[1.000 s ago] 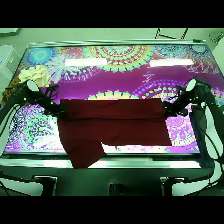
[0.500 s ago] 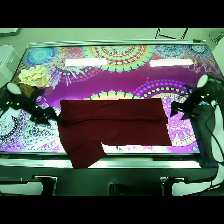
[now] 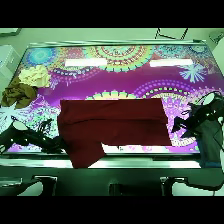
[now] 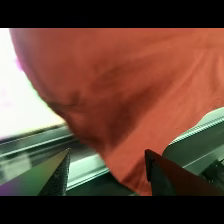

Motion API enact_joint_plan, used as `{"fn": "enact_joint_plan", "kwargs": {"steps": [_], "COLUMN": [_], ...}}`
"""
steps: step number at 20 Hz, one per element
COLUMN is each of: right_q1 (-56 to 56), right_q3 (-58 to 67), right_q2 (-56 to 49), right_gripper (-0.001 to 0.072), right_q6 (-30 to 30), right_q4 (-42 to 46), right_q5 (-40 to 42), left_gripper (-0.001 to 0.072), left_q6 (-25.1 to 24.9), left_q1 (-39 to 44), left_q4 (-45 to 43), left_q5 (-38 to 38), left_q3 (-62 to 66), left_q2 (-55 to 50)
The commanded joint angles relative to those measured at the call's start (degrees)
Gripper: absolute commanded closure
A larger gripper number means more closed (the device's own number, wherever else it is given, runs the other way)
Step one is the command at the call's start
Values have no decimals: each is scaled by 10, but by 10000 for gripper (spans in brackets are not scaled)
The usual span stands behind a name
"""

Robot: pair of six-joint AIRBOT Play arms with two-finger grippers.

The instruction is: Fold the clothes and pants, and hang the long-sleeved shirts on hangers.

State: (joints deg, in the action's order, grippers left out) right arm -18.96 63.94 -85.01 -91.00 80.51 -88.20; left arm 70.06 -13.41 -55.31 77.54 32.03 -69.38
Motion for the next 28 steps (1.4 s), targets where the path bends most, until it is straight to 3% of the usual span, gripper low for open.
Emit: {"fn": "enact_joint_plan", "kwargs": {"steps": [1, 2, 3, 6, 14, 16, 17, 18, 19, 24, 28], "right_q1": [-2, -2, -2, -2, -2, -2, -2, -2, -2, -2, 17], "right_q3": [-15, -15, -15, -15, -123, -134, -134, -134, -133, -7, 94], "right_q2": [7, 7, 7, 7, 7, 7, 7, 7, 7, 14, -7], "right_gripper": [147, 147, 147, 147, 143, 188, 373, 613, 674, 674, 674], "right_q6": [4, 5, 9, 8, 35, 46, 47, 47, 52, 77, 33], "right_q4": [-17, -16, -16, -17, -67, -97, -109, -121, -131, -146, -144], "right_q5": [7, 7, 11, 28, 80, 94, 101, 102, 99, 45, 105], "left_gripper": [226, 332, 368, 680, 682, 682, 682, 682, 682, 683, 682], "left_q6": [-18, -10, 0, 10, 2, 2, 2, 2, 2, 25, 37], "left_q1": [19, 26, 32, 49, 49, 49, 49, 49, 46, -6, 19], "left_q4": [39, 38, 38, 37, 37, 36, 33, 30, 26, 7, 7], "left_q5": [-44, -46, -49, -65, -60, -60, -60, -60, -54, 0, -77], "left_q3": [-43, -43, -43, -49, -49, -46, -42, -36, -25, 118, 247], "left_q2": [15, 15, 15, 15, 27, 34, 37, 39, 42, 49, -1]}}
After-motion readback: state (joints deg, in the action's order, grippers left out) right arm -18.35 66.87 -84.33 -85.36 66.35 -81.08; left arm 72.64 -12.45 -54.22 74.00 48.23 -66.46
